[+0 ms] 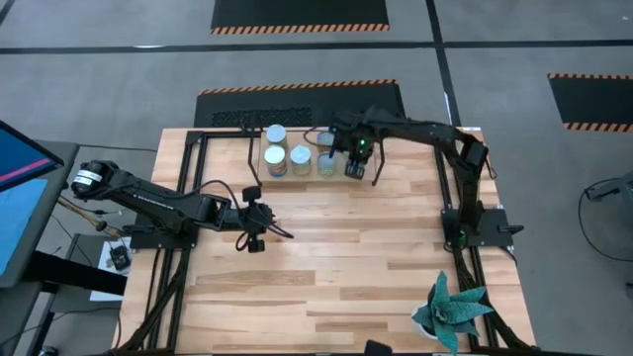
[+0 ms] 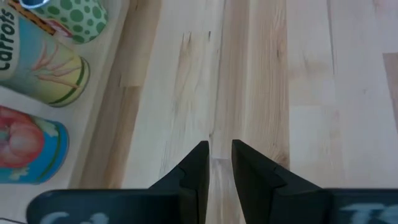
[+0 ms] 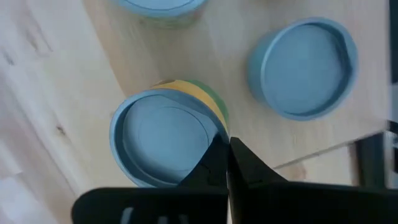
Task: Pick and place cans onto a shelf
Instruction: Put the canned mushrooms on the shelf
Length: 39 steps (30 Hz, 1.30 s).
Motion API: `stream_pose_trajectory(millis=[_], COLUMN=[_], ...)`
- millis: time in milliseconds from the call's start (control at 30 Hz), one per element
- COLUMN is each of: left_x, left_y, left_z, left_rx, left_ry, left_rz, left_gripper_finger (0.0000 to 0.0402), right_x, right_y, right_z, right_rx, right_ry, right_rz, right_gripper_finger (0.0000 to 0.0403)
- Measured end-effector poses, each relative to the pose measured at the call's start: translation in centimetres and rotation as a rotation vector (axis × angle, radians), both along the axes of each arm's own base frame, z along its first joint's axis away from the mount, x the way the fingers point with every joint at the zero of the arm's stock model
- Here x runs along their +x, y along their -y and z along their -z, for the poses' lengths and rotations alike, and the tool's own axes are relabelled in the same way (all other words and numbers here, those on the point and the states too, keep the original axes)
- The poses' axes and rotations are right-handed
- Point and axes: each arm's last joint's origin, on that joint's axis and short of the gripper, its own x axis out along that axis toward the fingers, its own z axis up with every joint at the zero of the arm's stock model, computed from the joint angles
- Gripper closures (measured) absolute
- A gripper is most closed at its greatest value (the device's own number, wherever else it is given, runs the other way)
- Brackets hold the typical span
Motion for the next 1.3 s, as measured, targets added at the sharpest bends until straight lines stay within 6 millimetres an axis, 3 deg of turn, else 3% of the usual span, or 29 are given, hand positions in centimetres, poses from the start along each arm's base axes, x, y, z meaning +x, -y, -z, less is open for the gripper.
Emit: stream_pose_trajectory(millis=[167, 867, 1133, 1300], left_x=[0.0, 0.2, 0.2, 0.2], left_y=[-0.1, -0.8, -0.8, -0.8], left_z=[0.0, -0.1, -0.1, -0.1], left_rx=[0.024, 0.015, 0.015, 0.012], left_ry=[-0.006, 0.003, 0.004, 0.005], left_rz=[0.017, -0.024, -0.025, -0.028], left_gripper_finger=[0.0343, 0.0343, 0.0343, 0.0343], right_x=[-0.3, -0.4, -0.3, -0.5], right_y=[1.2, 2.0, 1.9, 2.2], right_z=[0.4, 1.1, 1.1, 1.1], right_rx=[0.062, 0.027, 0.026, 0.027], right_ry=[0.038, 0.068, 0.07, 0.07], right_rz=[0.002, -0.007, -0.007, 0.001], right_gripper_finger=[0.0399, 0.0398, 0.0336, 0.0323])
